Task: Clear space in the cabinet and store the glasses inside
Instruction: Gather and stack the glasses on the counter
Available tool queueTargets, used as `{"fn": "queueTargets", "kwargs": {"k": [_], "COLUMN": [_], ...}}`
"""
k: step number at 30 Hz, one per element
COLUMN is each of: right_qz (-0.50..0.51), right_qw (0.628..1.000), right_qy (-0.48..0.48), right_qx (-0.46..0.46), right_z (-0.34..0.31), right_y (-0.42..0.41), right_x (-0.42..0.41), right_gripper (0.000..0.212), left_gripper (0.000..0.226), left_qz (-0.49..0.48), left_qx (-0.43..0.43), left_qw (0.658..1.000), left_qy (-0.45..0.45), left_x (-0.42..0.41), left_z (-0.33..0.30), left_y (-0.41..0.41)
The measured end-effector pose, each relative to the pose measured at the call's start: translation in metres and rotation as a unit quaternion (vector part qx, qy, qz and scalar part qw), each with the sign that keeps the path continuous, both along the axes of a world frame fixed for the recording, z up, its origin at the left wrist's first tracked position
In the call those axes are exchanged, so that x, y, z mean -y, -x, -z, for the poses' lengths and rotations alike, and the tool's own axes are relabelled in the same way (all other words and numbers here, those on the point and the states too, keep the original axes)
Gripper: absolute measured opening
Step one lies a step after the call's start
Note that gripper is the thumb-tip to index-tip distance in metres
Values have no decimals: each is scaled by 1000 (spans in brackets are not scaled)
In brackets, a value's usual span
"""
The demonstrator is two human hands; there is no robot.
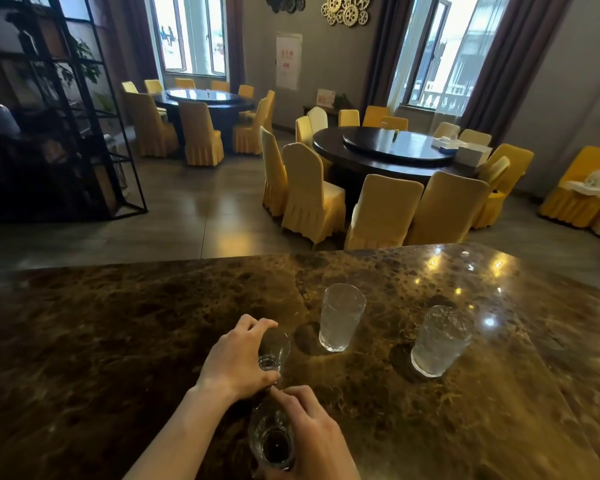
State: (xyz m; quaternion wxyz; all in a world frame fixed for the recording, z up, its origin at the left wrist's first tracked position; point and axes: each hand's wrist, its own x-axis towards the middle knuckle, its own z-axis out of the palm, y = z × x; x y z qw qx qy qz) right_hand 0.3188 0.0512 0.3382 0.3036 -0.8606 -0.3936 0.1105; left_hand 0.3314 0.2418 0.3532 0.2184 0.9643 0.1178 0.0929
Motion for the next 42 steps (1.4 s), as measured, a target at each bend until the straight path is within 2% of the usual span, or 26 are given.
{"fn": "queueTargets", "kwargs": {"k": [12, 19, 21, 22, 24, 27, 29, 31, 34, 36, 39, 42], "right_qz": [0, 34, 31, 46, 102, 226, 289, 312, 295, 264, 239, 241], "right_qw": [999, 999, 999, 998, 990, 952, 931, 927, 946, 960, 971, 970], "right_qy": [3, -24, -24, -36, -82, -119, -106, -78, -11, 27, 26, 36], "right_qx": [-32, -18, -11, -4, 59, 166, 194, 193, 134, 87, 19, 18], "right_z": [15, 17, 4, -5, -22, -39, -52, -60, -66, -66, -61, -56], "right_y": [3, 2, -7, -17, -39, -79, -107, -133, -166, -183, -198, -204], "right_x": [-8, 3, 26, 43, 78, 129, 157, 176, 189, 190, 186, 183], "right_gripper": [89, 68, 76, 80, 66, 58, 61, 73, 101, 112, 117, 112], "left_gripper": [85, 88, 92, 92, 90, 90, 94, 99, 105, 108, 104, 92], "left_qz": [6, 9, 4, 1, 2, 26, 53, 85, 105, 104, 91, 65], "left_qx": [-6, -32, -35, -19, 31, 83, 85, 60, -4, -51, -93, -74], "left_qw": [1000, 999, 999, 1000, 1000, 996, 995, 995, 994, 992, 990, 995], "left_qy": [-2, -10, -10, -9, -5, 2, 4, -8, -29, -52, -46, -30], "left_x": [2, 2, 1, 3, 9, 30, 50, 67, 83, 85, 83, 83], "left_z": [3, -2, -8, -13, -26, -48, -59, -65, -67, -62, -52, -47], "left_y": [-5, -3, -2, -5, -10, -31, -52, -74, -103, -116, -124, -125]}}
